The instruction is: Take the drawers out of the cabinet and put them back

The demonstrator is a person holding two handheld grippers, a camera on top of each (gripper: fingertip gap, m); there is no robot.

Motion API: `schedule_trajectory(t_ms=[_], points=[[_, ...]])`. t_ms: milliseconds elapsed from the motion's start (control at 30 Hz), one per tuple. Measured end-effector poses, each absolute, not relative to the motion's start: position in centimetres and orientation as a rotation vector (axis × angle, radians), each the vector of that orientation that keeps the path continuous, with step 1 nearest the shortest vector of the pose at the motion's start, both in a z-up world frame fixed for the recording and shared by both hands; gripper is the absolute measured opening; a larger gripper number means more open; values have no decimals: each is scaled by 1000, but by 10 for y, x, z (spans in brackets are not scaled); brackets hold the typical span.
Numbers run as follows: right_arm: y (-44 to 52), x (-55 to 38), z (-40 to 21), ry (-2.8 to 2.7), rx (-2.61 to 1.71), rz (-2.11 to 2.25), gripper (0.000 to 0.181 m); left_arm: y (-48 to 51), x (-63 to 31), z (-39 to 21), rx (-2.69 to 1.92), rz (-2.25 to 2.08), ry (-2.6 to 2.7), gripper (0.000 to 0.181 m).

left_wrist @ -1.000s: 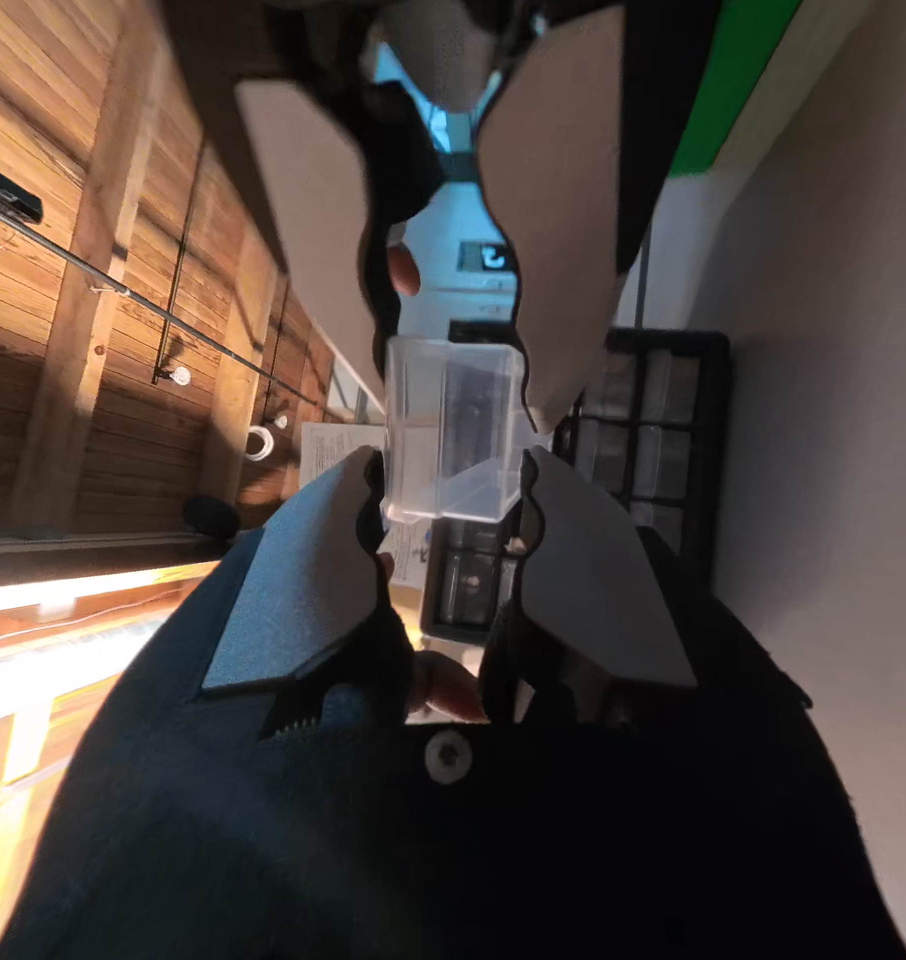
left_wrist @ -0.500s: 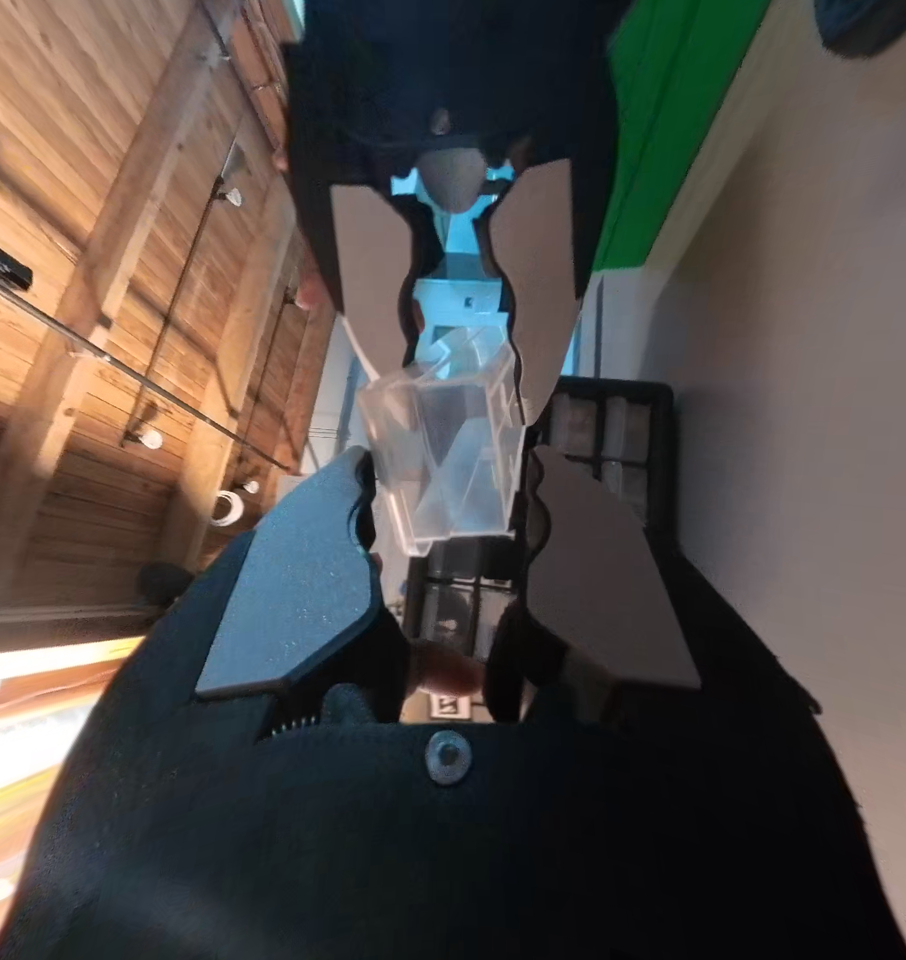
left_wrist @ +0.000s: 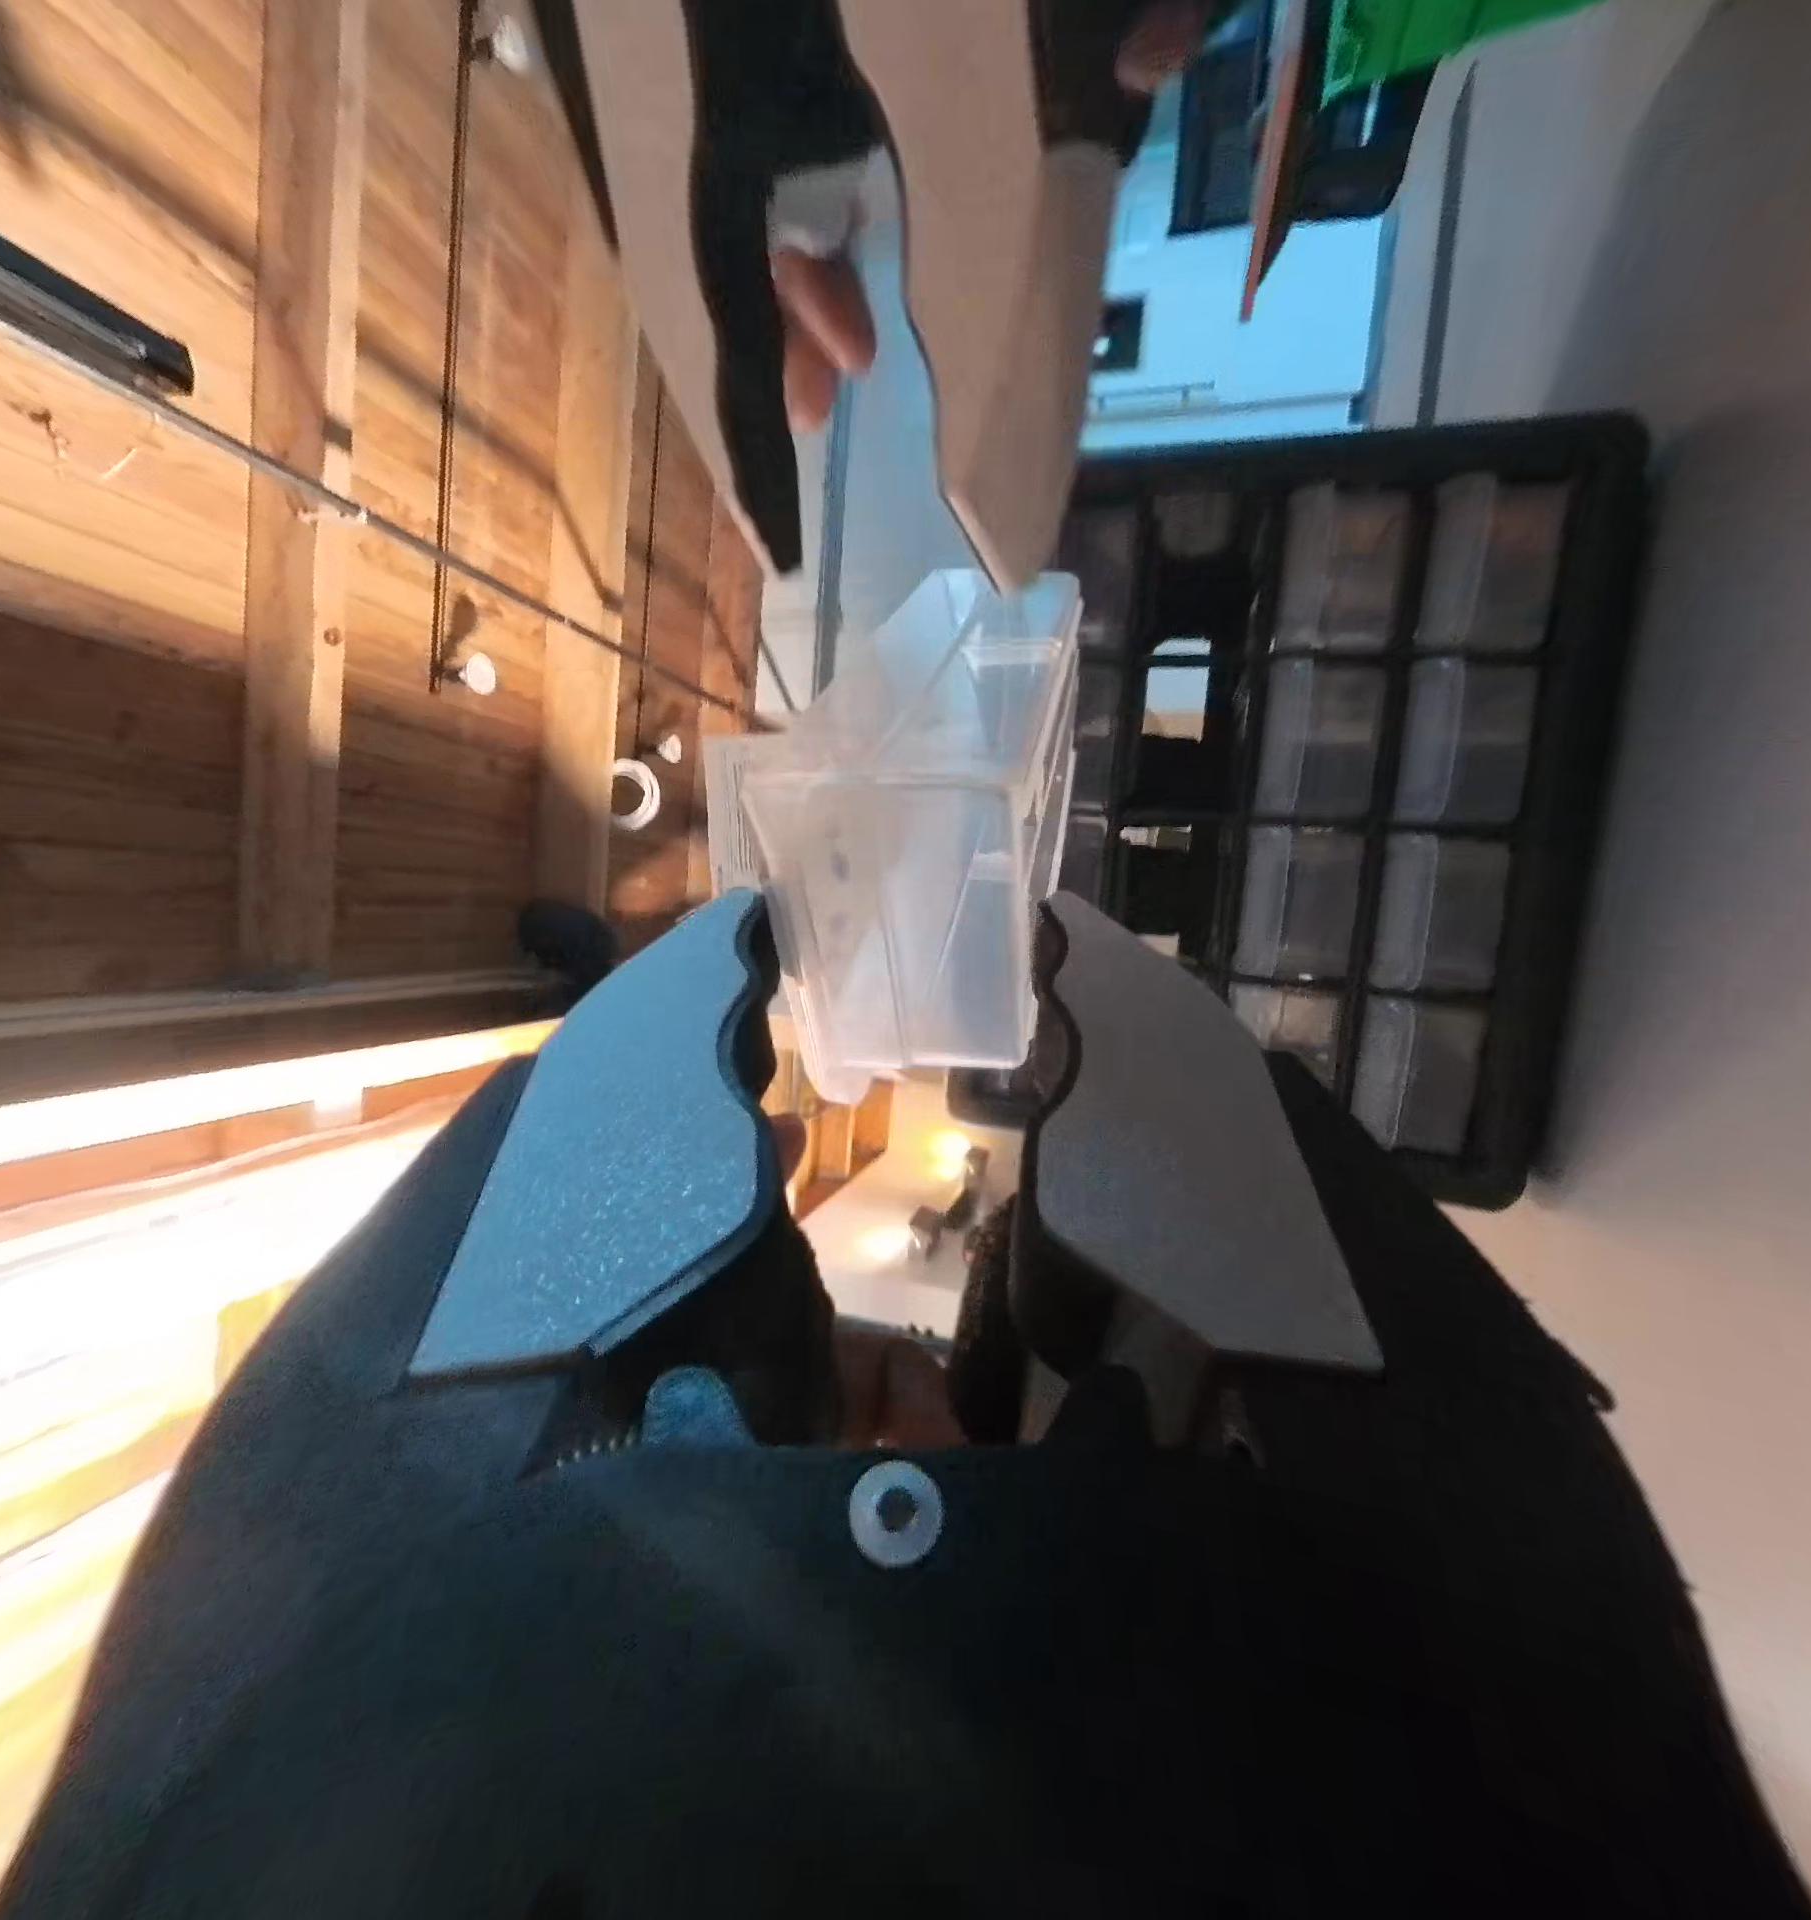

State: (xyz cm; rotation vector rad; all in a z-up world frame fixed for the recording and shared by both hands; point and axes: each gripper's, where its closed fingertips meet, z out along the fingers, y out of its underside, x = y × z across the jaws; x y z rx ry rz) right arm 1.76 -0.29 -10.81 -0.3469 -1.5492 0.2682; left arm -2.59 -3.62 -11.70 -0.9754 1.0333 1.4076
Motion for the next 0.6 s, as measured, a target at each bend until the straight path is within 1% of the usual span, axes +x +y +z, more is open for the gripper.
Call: schedule_trajectory(t_ms=[133,200,267,333,400,433,600], points=[[44,28,-83,-1441,-658,583,52,-35,-37,-121,-1072,1470,963,47],[82,32,-69,-1336,-829,718,44,-32,-40,-127,-1122,1520,931,47],[135,37,-50,-1130,-1027,792,24,-28,-41,-136,-1169,1561,914,47],[169,36,-52,-1115,-1198,848,2,-23,-40,-145,-1222,1561,902,47],[201,32,-72,-1168,-1458,799,0,-19,-41,-151,-1259,1570,878,47],[209,28,-76,-1203,-1511,784,0,-19,-43,-152,-1273,1582,863,47],[219,4,-87,-1379,-1574,775,0,-13,-62,-154,-1347,1629,801,47]])
